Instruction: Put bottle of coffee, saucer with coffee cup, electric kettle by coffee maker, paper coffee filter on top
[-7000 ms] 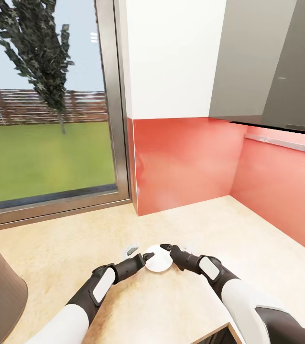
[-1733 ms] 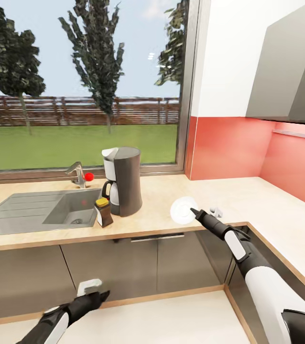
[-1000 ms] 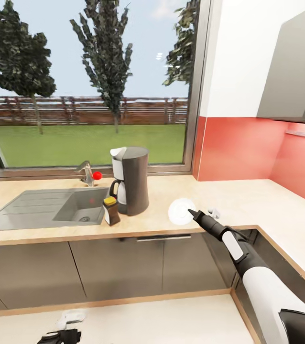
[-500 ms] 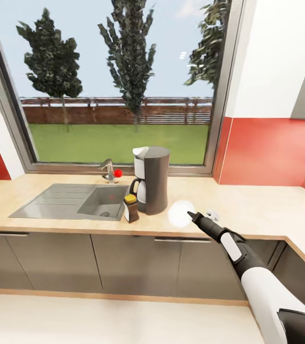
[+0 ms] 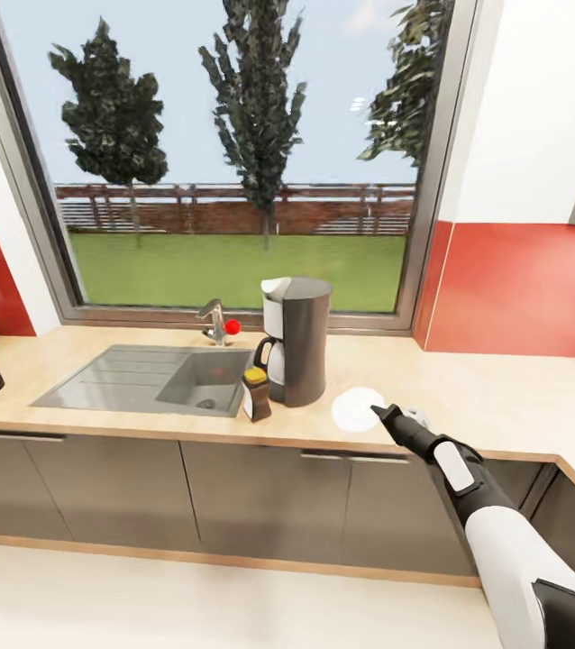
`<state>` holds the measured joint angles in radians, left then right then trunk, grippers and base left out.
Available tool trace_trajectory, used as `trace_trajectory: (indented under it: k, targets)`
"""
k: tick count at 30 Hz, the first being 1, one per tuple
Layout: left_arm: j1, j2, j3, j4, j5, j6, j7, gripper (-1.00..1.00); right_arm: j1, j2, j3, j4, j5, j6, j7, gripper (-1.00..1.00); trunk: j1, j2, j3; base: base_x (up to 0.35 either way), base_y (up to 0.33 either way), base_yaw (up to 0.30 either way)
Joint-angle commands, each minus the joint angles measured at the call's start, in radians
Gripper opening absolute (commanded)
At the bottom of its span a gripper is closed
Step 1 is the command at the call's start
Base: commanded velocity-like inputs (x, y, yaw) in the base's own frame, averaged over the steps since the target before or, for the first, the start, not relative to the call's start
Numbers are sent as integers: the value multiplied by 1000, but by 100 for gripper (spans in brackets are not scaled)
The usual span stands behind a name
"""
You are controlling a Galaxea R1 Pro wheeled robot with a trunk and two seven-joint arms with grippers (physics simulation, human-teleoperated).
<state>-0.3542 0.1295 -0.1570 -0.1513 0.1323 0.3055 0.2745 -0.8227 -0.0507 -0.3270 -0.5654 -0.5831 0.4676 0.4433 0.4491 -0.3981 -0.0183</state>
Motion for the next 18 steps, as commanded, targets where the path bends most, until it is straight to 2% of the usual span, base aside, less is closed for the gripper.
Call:
trace_trajectory:
  k: [1, 8, 13, 18]
  targets:
    - [0, 0, -9, -2, 10, 6, 5, 100, -1, 0, -7, 0, -7, 11, 2, -100, 1, -2, -2, 209, 0, 0]
    - [0, -3, -9, 0, 10, 7, 5, 100, -1, -1, -12, 6, -6, 18, -1, -100, 1, -2, -2, 301, 7, 0]
    - [0, -4, -8, 1, 10, 7, 6, 100, -1, 0, -10, 24, -3, 19, -2, -100, 1, -2, -2, 302, 134, 0]
    - [0, -4, -7, 1, 10, 6, 6, 100, -1, -2, -11, 109, -6, 17, 0, -100, 1, -2, -2, 90, 58, 0]
